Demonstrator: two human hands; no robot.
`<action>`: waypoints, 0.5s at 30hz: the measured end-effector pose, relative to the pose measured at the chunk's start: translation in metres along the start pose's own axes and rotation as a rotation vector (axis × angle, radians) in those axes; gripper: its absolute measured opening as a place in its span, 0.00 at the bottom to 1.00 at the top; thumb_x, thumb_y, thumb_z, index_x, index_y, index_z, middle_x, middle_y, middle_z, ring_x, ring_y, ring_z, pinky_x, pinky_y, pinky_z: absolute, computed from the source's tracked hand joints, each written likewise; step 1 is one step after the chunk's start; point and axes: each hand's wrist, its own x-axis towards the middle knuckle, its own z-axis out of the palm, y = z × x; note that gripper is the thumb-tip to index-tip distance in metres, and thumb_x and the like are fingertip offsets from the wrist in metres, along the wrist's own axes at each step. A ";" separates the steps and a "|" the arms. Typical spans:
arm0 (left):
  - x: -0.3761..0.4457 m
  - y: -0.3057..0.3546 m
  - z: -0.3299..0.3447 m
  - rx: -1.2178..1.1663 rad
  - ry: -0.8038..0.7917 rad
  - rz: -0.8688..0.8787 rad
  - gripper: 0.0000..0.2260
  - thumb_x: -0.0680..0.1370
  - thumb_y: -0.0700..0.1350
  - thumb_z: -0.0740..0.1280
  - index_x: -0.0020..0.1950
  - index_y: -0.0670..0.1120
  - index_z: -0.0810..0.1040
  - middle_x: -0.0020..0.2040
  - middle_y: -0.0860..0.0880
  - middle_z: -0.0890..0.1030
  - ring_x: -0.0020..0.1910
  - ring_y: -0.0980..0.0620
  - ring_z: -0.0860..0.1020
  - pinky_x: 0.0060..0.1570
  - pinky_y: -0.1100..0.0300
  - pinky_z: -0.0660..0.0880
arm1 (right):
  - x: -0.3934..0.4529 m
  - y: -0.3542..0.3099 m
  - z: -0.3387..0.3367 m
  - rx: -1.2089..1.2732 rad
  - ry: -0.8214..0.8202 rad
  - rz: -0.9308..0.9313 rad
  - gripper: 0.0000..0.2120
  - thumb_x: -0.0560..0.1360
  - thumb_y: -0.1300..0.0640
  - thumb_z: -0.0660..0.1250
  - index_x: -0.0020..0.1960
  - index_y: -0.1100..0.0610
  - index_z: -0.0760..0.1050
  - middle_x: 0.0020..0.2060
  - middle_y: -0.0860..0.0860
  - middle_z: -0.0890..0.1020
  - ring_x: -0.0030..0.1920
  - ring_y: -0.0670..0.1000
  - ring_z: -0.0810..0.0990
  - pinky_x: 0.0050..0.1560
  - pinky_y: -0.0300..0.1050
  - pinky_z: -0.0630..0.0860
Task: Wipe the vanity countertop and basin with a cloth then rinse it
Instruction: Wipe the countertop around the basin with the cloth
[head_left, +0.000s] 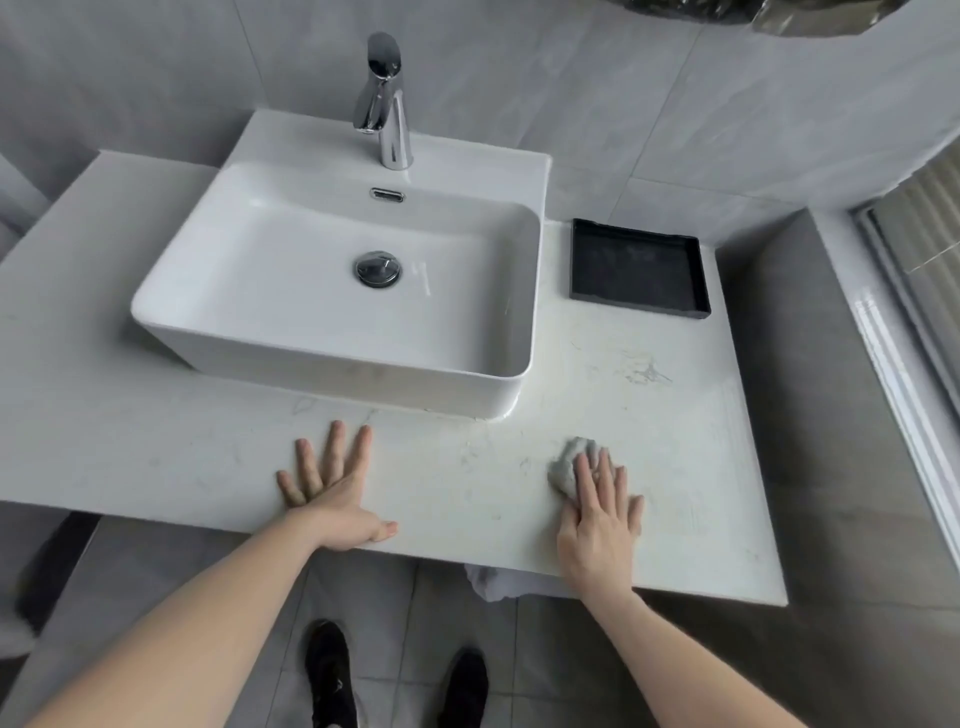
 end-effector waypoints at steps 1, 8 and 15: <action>0.001 0.000 0.000 -0.002 0.001 0.001 0.59 0.66 0.66 0.72 0.72 0.64 0.23 0.67 0.58 0.14 0.69 0.40 0.18 0.71 0.33 0.30 | -0.013 -0.024 0.013 0.021 -0.010 -0.091 0.34 0.80 0.58 0.57 0.82 0.42 0.50 0.82 0.41 0.45 0.82 0.48 0.39 0.80 0.55 0.37; -0.004 0.000 0.001 0.014 0.066 0.003 0.60 0.64 0.68 0.73 0.74 0.65 0.26 0.69 0.60 0.17 0.72 0.41 0.21 0.73 0.35 0.33 | -0.046 -0.105 0.039 0.265 -0.237 -0.394 0.40 0.70 0.69 0.54 0.80 0.49 0.62 0.81 0.42 0.57 0.82 0.48 0.50 0.81 0.52 0.52; -0.004 0.000 -0.001 0.021 0.045 0.014 0.59 0.64 0.67 0.73 0.75 0.65 0.27 0.70 0.59 0.17 0.72 0.41 0.21 0.73 0.34 0.33 | 0.003 -0.021 -0.041 0.342 0.096 -0.093 0.23 0.84 0.64 0.56 0.78 0.50 0.67 0.78 0.42 0.64 0.80 0.45 0.58 0.78 0.46 0.62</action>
